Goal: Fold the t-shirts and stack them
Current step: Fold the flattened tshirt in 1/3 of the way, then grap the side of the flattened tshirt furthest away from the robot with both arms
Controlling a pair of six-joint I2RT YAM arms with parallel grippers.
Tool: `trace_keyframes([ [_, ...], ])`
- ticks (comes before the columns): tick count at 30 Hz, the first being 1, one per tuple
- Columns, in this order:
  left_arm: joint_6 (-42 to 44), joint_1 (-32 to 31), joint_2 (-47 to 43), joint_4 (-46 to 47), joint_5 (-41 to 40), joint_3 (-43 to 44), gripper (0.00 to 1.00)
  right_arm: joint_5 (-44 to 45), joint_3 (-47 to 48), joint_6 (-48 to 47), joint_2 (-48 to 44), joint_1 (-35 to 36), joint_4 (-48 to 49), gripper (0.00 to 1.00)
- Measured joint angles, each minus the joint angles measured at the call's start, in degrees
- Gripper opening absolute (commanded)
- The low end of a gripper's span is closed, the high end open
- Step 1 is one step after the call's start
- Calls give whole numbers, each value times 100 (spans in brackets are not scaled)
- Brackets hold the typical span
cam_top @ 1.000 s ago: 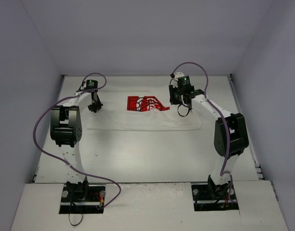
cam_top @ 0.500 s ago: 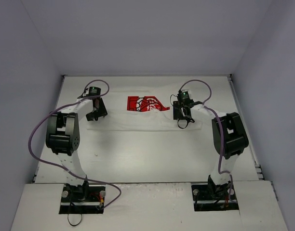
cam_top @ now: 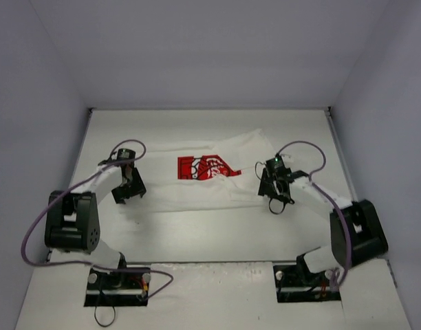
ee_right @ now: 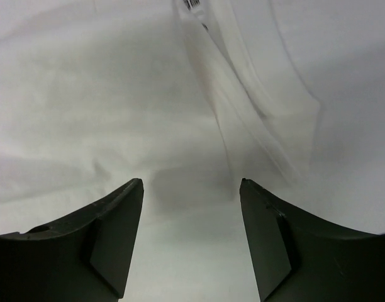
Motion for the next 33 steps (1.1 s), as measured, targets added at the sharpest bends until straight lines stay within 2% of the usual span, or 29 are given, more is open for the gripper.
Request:
trace_keyframes([
  [4, -3, 13, -709, -448, 74, -196, 61, 193, -113, 250, -959, 280, -530, 61],
  [7, 105, 17, -985, -827, 86, 225, 62, 378, 141, 176, -1353, 413, -768, 58],
  [11, 154, 147, -770, -1036, 223, 1501, 62, 438, 1222, -284, -1053, 16, -834, 40],
  [12, 152, 215, -608, -1030, 289, 1879, 62, 334, 1539, -439, -840, -193, -732, 28],
  [14, 141, 408, -160, -971, 383, 2575, 62, 169, 2117, -695, -324, -602, -547, 22],
  [18, 40, 715, 984, -949, 498, 3591, 59, -279, 2968, -1118, 765, -1098, -363, 20],
  [25, -274, 811, 2779, -1012, 671, 4580, 58, -1128, 3849, -1887, 2177, -1232, -286, 21],
  [29, -343, 816, 3348, -1049, 740, 5070, 58, -1574, 4348, -2400, 2737, -1269, -261, 25],
  [33, -366, 824, 3542, -1054, 806, 5477, 58, -1990, 4941, -2865, 3252, -1326, -187, 34],
])
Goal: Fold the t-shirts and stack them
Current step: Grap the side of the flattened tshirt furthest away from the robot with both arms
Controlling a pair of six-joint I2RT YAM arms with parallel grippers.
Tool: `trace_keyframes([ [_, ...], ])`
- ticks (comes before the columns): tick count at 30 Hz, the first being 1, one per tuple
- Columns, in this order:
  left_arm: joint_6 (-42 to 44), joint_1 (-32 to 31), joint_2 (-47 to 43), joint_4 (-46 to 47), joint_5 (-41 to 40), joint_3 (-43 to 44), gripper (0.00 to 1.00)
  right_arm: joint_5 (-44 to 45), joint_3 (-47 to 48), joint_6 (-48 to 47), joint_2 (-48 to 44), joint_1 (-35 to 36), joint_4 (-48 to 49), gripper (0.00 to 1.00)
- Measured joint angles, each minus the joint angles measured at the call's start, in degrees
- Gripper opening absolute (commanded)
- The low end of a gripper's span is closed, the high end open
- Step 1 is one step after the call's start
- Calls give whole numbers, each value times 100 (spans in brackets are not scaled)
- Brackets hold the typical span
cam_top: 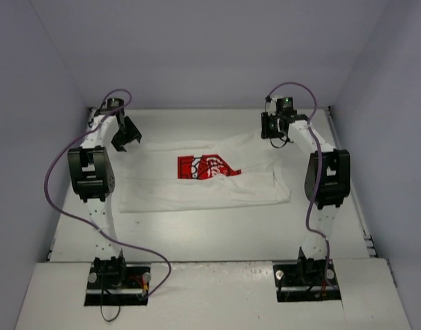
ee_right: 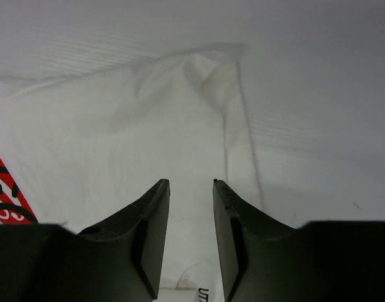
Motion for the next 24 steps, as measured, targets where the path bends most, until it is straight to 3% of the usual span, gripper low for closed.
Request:
trace_keyframes([
  [8, 0, 9, 19, 22, 12, 229, 58, -261, 176, -180, 428, -92, 60, 34],
  [17, 72, 36, 19, 33, 8, 34, 58, 418, -1192, 305, -57, -35, 135, 34],
  [24, 201, 37, -57, 2, -8, -192, 58, 612, -1460, 547, -139, -2, 218, 31],
])
